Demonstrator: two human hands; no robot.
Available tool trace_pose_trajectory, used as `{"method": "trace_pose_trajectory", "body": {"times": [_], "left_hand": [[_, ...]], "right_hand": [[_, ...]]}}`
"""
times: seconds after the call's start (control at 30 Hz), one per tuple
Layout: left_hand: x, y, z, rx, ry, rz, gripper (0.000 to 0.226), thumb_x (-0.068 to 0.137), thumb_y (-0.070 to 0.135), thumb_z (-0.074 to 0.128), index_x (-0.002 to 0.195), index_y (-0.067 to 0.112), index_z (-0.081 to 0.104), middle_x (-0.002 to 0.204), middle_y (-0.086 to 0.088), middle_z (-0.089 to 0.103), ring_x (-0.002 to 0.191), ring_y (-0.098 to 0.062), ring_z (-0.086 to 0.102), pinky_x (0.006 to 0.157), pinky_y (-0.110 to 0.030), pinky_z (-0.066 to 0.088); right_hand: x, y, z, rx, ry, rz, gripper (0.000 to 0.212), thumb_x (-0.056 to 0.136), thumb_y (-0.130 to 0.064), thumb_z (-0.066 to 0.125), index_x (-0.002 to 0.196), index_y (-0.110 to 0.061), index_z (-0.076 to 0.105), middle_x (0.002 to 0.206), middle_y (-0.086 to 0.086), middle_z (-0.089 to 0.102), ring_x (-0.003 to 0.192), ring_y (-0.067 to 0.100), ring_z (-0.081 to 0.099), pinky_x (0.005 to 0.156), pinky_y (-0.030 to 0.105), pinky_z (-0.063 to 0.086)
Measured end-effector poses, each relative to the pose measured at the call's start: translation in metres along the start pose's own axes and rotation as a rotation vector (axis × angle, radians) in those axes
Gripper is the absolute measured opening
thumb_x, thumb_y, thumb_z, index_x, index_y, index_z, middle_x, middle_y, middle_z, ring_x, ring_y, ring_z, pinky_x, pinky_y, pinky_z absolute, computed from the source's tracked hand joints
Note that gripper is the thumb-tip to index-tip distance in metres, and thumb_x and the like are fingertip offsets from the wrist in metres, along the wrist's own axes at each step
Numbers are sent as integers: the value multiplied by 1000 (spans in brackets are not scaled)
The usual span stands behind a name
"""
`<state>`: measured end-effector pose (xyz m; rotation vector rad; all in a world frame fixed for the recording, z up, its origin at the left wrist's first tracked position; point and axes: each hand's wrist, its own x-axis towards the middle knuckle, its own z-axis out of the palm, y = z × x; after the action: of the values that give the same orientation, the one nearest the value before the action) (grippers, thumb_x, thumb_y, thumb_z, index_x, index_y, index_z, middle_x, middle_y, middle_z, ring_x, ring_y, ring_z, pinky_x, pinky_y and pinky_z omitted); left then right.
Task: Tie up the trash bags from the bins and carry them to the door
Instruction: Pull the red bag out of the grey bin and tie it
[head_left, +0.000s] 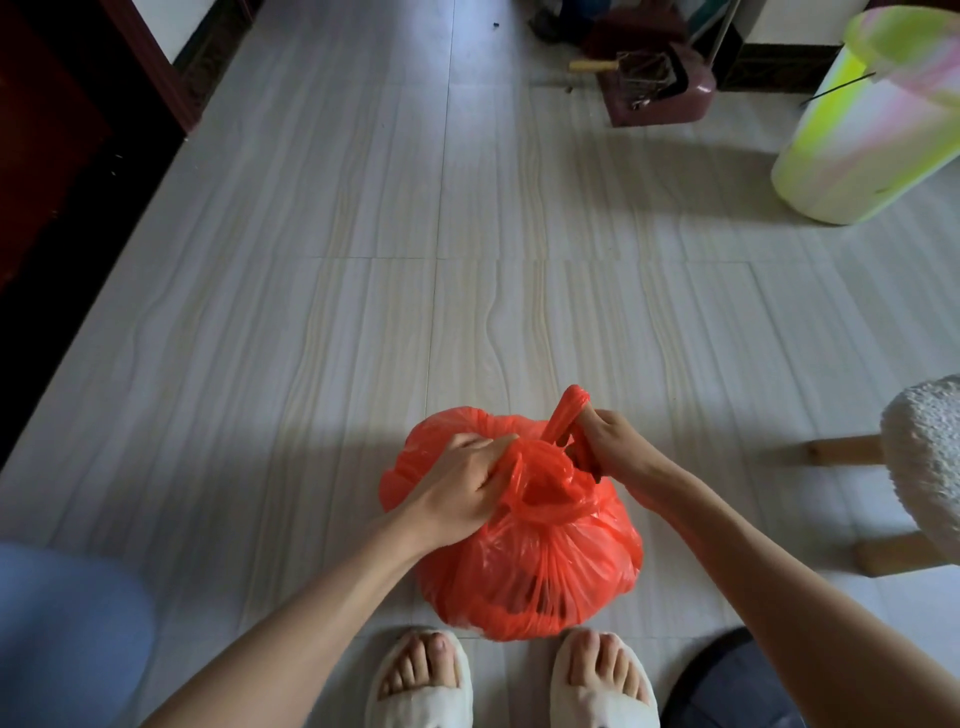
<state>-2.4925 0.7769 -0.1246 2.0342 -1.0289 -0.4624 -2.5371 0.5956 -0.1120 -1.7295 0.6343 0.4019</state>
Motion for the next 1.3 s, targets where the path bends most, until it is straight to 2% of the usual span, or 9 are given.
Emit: {"method": "trace_pose_trajectory", "body": {"times": [0.2,0.3,0.4,0.47,0.6,0.9,1.07,1.2,1.3], "left_hand": [[-3,6,7,34,87,-44,46,87,37,31,93,6,64,80,-12,69,80,-16,54,79,-13,29],[-1,3,9,54,170,-31,18,87,31,37,85,22,52,75,-1,64,76,-12,50,80,-22,34],[1,-2,15,257,223,114,6,86,25,47,90,23,49,79,2,62,78,-13,55,80,-32,38],[-2,-4,22,400,185,230,8,85,22,49,93,20,51,75,0,60,73,-18,58,79,-34,38],[-3,-10,21,508,137,343,11,89,23,45,94,17,53,68,-3,56,68,-23,58,82,-33,40],[8,-13,7,642,104,411,10,73,10,66,79,16,61,67,-2,54,64,-20,54,73,-29,36],[10,-8,6,626,72,390,26,66,9,48,91,17,50,67,-4,58,64,-23,59,71,-31,35],[5,-7,-1,616,61,377,23,67,9,46,83,16,60,70,-4,60,66,-22,60,73,-32,36],[-4,-4,-2,567,86,352,23,68,11,49,80,16,67,97,-6,60,88,-22,58,86,-33,37]], "right_hand": [[6,8,1,332,-382,219,78,80,-76,11,44,-23,55,51,-4,37,54,11,33,55,28,26],[3,3,7,665,-268,258,77,89,-64,18,42,-17,57,38,-7,36,35,5,37,43,18,35],[8,10,15,912,-71,265,43,79,-46,52,55,-11,49,39,-2,38,36,9,38,43,19,37],[5,13,18,905,-100,286,30,59,-39,60,64,-10,51,47,5,46,44,17,45,50,24,41],[1,10,15,853,-159,294,53,84,-44,31,67,-4,60,50,15,57,44,23,57,52,24,49],[-11,-3,-7,264,216,-128,54,92,-23,25,60,-17,68,76,8,68,57,11,48,56,24,37],[-22,-13,-4,271,407,-186,45,90,-11,30,60,1,62,43,4,48,42,9,46,46,16,41],[-17,-21,-21,608,234,-95,28,89,-6,37,66,-4,52,38,-9,27,33,9,28,44,22,21],[-10,-18,-41,314,339,-153,29,87,-7,47,60,-9,56,35,-11,31,34,5,27,38,19,20]]}}
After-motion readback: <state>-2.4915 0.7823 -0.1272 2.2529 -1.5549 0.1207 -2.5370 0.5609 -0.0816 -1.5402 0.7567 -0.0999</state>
